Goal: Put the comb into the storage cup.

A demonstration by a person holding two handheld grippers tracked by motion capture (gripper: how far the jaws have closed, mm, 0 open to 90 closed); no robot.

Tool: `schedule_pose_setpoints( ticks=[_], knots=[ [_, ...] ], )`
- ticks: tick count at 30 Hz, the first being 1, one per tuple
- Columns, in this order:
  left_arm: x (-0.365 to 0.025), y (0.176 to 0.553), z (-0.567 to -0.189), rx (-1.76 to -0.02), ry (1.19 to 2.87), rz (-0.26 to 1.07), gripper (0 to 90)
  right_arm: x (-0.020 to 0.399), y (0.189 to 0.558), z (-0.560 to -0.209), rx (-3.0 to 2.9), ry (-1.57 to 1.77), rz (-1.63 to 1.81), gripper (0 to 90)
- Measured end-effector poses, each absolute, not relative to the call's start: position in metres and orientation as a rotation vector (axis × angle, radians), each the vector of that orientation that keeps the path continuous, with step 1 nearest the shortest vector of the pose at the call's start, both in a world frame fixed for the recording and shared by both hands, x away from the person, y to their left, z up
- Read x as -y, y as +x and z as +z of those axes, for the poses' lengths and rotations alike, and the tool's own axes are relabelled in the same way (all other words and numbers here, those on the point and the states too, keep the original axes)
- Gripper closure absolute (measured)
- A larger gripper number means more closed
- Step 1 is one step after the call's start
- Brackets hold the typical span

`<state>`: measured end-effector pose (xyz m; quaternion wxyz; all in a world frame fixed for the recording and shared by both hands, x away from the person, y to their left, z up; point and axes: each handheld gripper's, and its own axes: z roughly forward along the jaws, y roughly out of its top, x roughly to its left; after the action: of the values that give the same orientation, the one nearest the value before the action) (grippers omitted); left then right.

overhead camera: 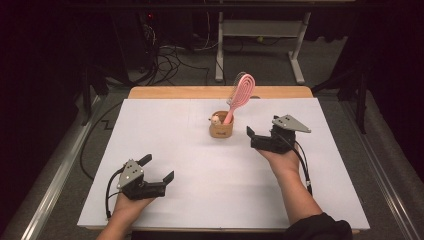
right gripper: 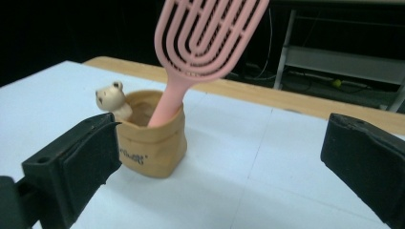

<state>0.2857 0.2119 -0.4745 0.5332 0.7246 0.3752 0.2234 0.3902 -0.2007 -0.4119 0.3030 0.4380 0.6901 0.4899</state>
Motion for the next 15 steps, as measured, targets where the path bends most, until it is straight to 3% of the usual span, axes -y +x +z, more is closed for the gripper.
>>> schedule_pose_setpoints(
  ticks=[9, 15],
  knots=[
    [-0.212, 0.285, -0.475, -0.890, 1.739, 0.538, 1.9, 0.202, 0.389, -0.453, -1.878, 1.183, 1.279, 0.5],
    [-0.214, 0.285, -0.474, -0.892, 1.718, 0.534, 1.9, 0.207, 0.371, -0.463, -1.893, 1.157, 1.285, 0.5]
  ],
)
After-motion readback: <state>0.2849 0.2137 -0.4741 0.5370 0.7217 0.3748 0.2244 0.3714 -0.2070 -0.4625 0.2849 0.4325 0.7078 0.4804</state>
